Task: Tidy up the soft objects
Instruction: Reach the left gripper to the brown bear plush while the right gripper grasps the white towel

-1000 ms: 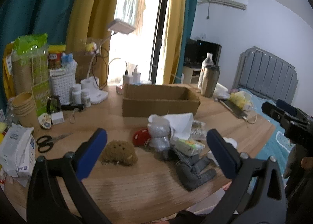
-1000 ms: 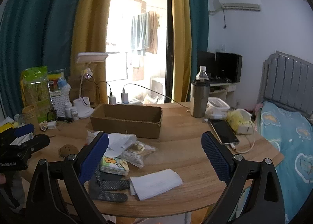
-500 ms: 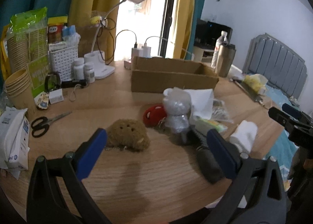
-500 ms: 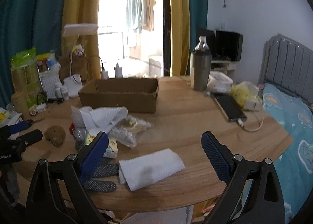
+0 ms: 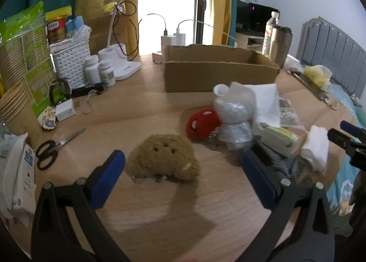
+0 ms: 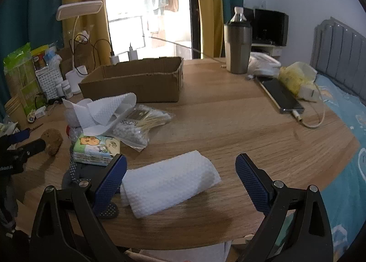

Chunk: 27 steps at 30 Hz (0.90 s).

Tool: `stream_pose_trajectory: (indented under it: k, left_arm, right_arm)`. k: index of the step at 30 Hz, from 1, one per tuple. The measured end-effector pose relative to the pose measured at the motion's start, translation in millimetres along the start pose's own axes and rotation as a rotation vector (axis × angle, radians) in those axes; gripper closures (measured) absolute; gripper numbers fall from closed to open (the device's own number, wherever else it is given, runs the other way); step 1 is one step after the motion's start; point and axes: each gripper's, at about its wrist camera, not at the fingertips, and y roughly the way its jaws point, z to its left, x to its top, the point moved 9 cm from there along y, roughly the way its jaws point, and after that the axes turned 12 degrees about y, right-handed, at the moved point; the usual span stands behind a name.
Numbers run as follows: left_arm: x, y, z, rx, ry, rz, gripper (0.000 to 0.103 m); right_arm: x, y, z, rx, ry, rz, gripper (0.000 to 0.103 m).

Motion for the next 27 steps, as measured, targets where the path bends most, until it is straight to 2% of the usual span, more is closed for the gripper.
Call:
stream_pose_trajectory:
  k: [4,8,17,19,20,21,27]
  left_arm:
    - [-1,15,8,-0.001,0.029,0.045,0.000]
    - [-1,23,15,0.005,0.025,0.059,0.001]
    - [0,39,30,0.010,0.003,0.088,0.001]
    - [0,43,31,0.005,0.003,0.098,0.002]
    - [-1,45,32,0.002,0.002,0.105,0.002]
    - [-1,47,32,0.001,0.003,0.113,0.003]
    - [-2,55,28,-0.020,0.021,0.135,0.014]
  right_arm:
    - [-2,10,1,0.015,-0.035,0.029,0.005]
    - [-5,17,6,0.014,-0.119,0.045,0.006]
    - [-18,36,16,0.083,-0.156,0.127,0.006]
    - [-21,40,16,0.088,-0.157,0.147,0.013]
    - [-22,42,16,0.094,-0.158,0.158,0.021]
    - [-23,44,17,0.102,-0.158,0.169,0.023]
    - [-25,49,15,0.102,-0.159,0.193,0.024]
